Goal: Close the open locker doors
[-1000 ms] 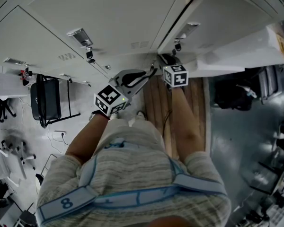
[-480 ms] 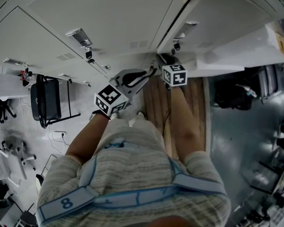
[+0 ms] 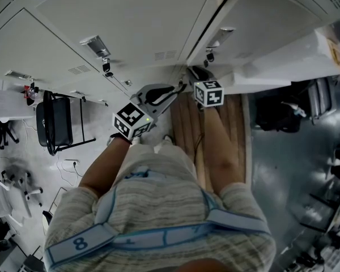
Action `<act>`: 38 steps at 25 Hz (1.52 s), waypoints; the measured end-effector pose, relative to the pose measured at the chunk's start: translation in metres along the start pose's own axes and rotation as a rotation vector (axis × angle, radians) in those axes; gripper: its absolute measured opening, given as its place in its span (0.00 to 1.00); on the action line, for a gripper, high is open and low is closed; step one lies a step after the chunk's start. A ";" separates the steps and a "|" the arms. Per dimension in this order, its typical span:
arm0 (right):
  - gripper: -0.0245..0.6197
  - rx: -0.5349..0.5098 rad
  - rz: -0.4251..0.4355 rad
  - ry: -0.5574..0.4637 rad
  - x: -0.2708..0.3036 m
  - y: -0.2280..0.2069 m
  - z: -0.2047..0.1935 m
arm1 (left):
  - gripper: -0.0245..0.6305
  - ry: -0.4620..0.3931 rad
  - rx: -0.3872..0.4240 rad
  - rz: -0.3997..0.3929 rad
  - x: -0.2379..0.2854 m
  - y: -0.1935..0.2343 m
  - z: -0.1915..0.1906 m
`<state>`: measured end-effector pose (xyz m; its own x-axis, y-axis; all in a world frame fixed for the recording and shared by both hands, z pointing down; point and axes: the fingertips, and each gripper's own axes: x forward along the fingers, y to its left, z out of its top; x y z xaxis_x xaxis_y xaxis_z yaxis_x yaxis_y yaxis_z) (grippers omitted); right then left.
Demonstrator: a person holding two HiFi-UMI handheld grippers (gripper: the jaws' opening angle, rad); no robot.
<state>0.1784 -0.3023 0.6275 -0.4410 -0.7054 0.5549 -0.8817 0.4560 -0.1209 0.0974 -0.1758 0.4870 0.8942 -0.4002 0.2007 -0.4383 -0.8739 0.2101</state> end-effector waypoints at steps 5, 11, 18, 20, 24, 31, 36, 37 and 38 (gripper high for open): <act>0.20 0.000 0.008 -0.014 -0.010 0.006 -0.002 | 0.13 -0.005 0.000 -0.005 0.001 -0.002 0.001; 0.20 0.006 0.039 -0.088 -0.034 0.026 0.010 | 0.13 -0.010 0.000 -0.008 0.000 -0.003 0.004; 0.20 -0.007 0.115 -0.225 -0.082 0.065 0.039 | 0.13 -0.034 -0.008 0.020 -0.005 -0.001 0.007; 0.20 -0.024 0.143 -0.261 -0.099 0.078 0.048 | 0.13 -0.047 -0.010 0.029 -0.007 -0.003 0.010; 0.20 -0.074 0.202 -0.318 -0.131 0.105 0.062 | 0.13 -0.077 -0.003 0.041 -0.014 -0.012 0.018; 0.20 -0.159 0.307 -0.401 -0.179 0.155 0.082 | 0.13 -0.146 0.022 0.067 -0.037 -0.030 0.034; 0.20 -0.154 0.372 -0.426 -0.208 0.179 0.080 | 0.13 -0.195 0.049 0.090 -0.058 -0.046 0.046; 0.20 -0.153 0.385 -0.432 -0.214 0.183 0.080 | 0.13 -0.201 0.059 0.094 -0.062 -0.049 0.048; 0.20 -0.154 0.397 -0.439 -0.220 0.187 0.080 | 0.13 -0.203 0.067 0.099 -0.066 -0.053 0.050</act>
<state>0.0970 -0.1051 0.4173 -0.7880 -0.6080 0.0970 -0.6157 0.7802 -0.1107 0.0660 -0.1166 0.4152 0.8500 -0.5264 0.0190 -0.5240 -0.8412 0.1334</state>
